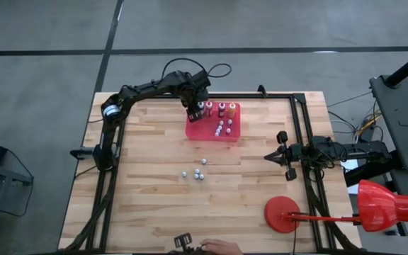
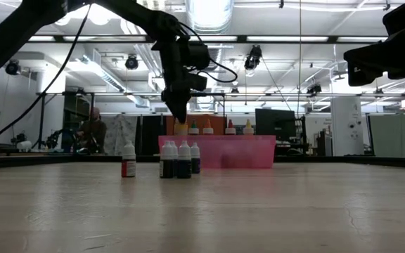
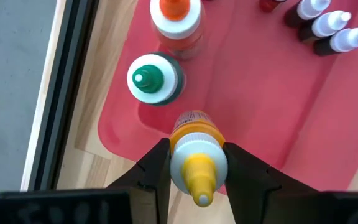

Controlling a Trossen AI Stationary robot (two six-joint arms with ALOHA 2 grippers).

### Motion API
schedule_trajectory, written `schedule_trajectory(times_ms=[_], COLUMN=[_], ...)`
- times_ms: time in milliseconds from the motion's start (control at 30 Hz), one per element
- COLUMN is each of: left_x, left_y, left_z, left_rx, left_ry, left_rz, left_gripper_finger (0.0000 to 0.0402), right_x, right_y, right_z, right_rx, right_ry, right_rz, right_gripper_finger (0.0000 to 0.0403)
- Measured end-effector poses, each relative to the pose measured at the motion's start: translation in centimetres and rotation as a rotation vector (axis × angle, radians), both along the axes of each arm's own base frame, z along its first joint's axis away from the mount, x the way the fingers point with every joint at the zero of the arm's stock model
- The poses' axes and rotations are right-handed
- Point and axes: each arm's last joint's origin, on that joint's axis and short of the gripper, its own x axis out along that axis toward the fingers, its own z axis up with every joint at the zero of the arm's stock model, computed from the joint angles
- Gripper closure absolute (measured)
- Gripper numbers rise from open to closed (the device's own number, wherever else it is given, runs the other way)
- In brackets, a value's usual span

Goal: Pick & Place food coloring
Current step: Put the large yellow food coloring bottle into the pink bin

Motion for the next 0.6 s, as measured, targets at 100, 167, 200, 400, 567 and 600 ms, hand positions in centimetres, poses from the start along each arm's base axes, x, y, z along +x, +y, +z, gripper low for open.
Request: schedule_trajectory(times_ms=[100,167,200,400,567,600], left_x=[0.0,0.0,0.0,-0.1,-0.2,-0.2], left_y=[0.2,0.3,0.3,0.8,1.1,1.2], left_z=[-0.3,-0.4,-0.4,-0.4,-0.5,-0.4], left_rx=[0.004,0.011,0.015,0.044,0.051,0.054], left_ry=[-0.003,-0.009,-0.010,-0.010,-0.018,-0.021], left_rz=[0.004,0.001,-0.005,-0.019,-0.013,-0.011], left_gripper_finger=[0.0305,0.0305,0.0305,0.0305,0.0305,0.0305], right_x=[0.0,0.0,0.0,0.0,0.0,0.0], right_y=[0.0,0.0,0.0,0.0,0.0,0.0], right_z=[0.0,0.0,0.0,0.0,0.0,0.0], right_rx=[0.000,0.000,0.000,0.000,0.000,0.000], right_ry=[0.000,0.000,0.000,0.000,0.000,0.000], right_rz=[0.000,0.000,0.000,0.000,0.000,-0.001], right_gripper_finger=[0.0394,0.0394,0.0394,0.0394,0.0394,0.0394])
